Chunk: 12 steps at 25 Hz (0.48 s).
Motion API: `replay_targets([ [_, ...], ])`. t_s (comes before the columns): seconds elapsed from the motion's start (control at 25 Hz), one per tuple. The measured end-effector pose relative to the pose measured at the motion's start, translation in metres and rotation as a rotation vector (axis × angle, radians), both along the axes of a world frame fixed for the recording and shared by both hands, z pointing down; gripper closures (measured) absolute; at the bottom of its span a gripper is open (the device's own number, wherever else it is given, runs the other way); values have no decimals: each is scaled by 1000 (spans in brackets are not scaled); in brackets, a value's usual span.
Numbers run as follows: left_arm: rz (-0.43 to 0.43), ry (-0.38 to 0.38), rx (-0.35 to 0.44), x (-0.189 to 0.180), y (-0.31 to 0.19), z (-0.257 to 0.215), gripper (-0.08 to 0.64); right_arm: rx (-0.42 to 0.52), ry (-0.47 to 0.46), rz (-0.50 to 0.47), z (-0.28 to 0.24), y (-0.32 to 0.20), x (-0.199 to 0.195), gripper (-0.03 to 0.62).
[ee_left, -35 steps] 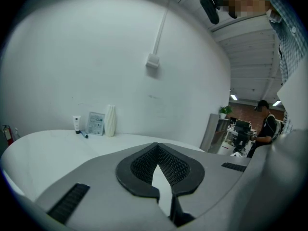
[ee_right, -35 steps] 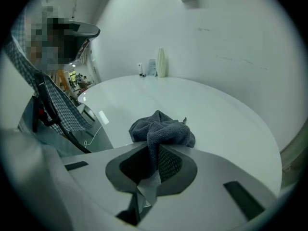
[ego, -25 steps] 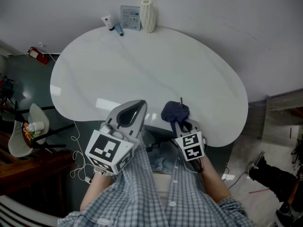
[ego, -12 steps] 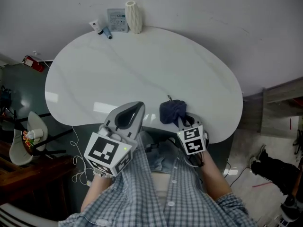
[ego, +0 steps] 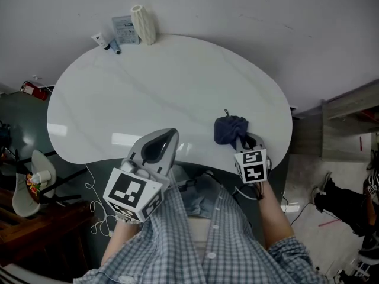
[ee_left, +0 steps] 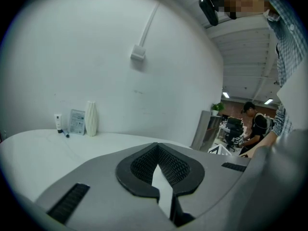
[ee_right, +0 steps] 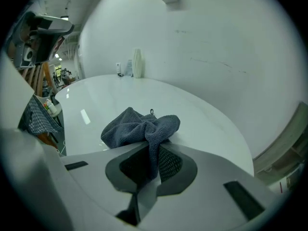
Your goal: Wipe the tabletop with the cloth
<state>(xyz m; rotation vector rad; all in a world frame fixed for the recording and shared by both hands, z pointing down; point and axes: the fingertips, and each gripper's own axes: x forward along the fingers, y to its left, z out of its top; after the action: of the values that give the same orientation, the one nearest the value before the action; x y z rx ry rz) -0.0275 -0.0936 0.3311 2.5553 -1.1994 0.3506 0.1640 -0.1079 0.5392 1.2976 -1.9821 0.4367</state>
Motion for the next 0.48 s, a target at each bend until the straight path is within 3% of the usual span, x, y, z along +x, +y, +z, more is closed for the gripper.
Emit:
replay_targets([
  [0.48, 59, -6, 8, 53, -6, 0, 554, 29, 52, 274, 2, -8, 138, 569],
])
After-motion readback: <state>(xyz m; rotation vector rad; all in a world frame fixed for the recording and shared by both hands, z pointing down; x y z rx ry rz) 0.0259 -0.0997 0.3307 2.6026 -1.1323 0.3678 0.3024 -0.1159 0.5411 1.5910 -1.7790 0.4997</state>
